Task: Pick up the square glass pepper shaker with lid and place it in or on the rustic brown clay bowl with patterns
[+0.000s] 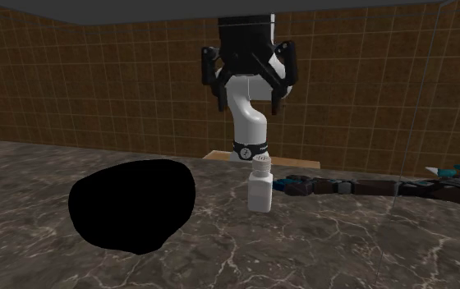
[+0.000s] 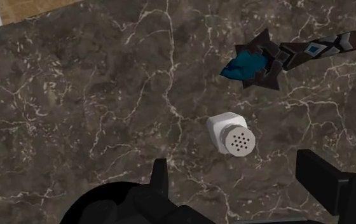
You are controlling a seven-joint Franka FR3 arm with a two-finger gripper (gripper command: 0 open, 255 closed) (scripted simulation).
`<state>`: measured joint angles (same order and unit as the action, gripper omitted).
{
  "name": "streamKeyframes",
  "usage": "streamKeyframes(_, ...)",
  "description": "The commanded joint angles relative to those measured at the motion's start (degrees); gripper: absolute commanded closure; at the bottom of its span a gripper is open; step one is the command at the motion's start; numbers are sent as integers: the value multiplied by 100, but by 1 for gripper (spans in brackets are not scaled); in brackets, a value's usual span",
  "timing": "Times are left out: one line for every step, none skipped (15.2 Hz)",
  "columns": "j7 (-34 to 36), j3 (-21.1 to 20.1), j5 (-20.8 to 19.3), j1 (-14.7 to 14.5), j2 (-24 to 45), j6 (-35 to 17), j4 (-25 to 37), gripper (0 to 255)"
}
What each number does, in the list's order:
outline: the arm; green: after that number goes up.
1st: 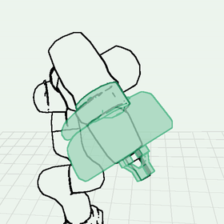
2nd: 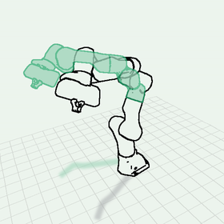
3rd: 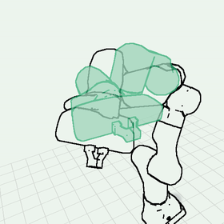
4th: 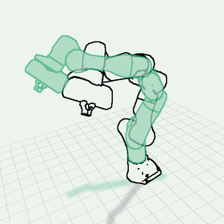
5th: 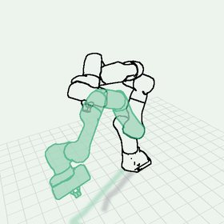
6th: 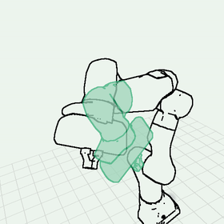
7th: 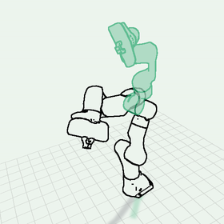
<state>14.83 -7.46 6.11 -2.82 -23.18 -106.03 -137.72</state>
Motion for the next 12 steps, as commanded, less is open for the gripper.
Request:
streamKeyframes(98, -112, -29, -28, 356, -344, -52, 0)
streamKeyframes(152, -163, -54, -40, 552, -493, -41, 0)
streamKeyframes(207, -214, -83, -50, 753, -640, -22, 0)
streamKeyframes(265, -262, -117, -61, 959, -782, 3, 0)
streamKeyframes(326, -308, -157, -71, 1169, -922, 36, 0)
streamKeyframes(378, -341, -194, -81, 1341, -1030, 67, 0)
streamKeyframes(380, -344, -194, -84, 1366, -1112, 11, 0)
streamKeyframes(382, -347, -194, -86, 1394, -1194, -45, 0)
streamKeyframes(384, -351, -195, -88, 1422, -1277, -99, 0)
streamKeyframes(386, -355, -196, -89, 1452, -1360, -153, 0)
streamKeyframes(389, -359, -197, -91, 1484, -1444, -205, 0)
streamKeyframes(392, -363, -199, -92, 1517, -1528, -256, 0)
